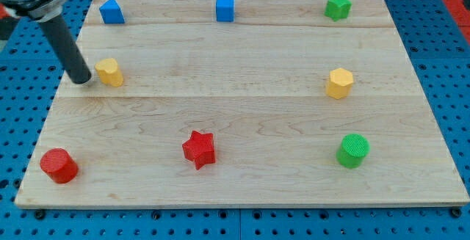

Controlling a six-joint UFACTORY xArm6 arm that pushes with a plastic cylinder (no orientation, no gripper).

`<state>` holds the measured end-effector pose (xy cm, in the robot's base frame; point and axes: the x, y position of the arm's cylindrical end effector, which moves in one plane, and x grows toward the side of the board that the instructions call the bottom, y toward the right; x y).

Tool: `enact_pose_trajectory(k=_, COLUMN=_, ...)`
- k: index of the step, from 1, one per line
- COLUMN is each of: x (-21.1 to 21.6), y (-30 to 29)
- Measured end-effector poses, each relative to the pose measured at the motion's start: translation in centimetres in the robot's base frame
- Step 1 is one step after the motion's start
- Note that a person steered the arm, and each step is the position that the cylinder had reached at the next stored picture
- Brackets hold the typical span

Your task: Move the blue blocks close to the yellow heart

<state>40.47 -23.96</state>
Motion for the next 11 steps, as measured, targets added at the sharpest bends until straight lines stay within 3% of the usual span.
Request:
enact_pose_trajectory(k=2, x=0.6, y=17.3)
enact_pose_trajectory(k=3, x=1.3, y=17.9)
enact_pose_trajectory(k=4, x=-3.9, y=21.2)
enact_pose_trajectory(k=5, x=-12.5, y=28.6)
enact_pose_trajectory(k=6, x=-17.6, y=29.1)
enact_pose_trajectory(k=8, x=-19.8, y=20.6)
enact_pose_trajectory(k=9, x=-15.2, y=13.8)
enact_pose_trajectory(k=10, x=-9.2, y=11.5)
enact_pose_trajectory(k=11, x=-12.5, y=11.6)
